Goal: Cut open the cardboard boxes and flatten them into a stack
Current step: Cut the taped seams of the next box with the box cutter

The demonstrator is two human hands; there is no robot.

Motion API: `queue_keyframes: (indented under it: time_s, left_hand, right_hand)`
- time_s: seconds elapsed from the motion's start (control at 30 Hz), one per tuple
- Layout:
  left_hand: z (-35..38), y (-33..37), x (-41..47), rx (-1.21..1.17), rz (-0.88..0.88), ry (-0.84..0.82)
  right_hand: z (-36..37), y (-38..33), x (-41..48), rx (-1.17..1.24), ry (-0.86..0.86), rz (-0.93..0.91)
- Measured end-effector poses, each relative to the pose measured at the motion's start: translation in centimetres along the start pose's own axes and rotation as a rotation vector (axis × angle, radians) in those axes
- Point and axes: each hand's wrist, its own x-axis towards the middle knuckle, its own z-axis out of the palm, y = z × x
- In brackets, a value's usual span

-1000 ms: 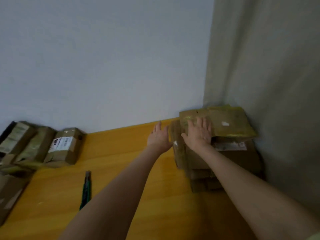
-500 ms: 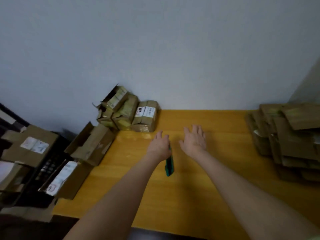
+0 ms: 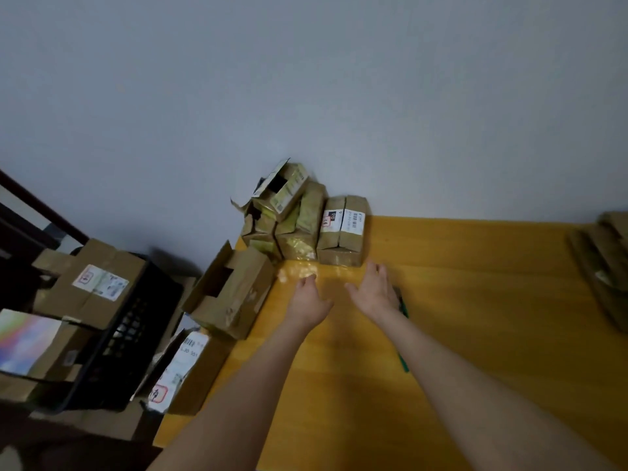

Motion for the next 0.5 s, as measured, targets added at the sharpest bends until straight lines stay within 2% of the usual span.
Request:
queue_keyframes:
  time_s: [0.2, 0.37, 0.5]
  left_hand:
    - [-0.9, -0.2, 8.1, -0.278, -0.136, 0.020]
    - [-0.1, 0.5, 11.2, -0.483, -0.102, -0.052]
    - [0.5, 0.7, 12.1, -0.691, -0.143, -0.070]
  right_hand:
    - [2.1, -1.5, 8.3, 0.322, -0.060, 0.102]
    - [2.3, -1.6, 12.9, 0.450, 0.102, 0.243]
    - [3.0, -1.8, 14.5, 0.469, 0.059, 0.275]
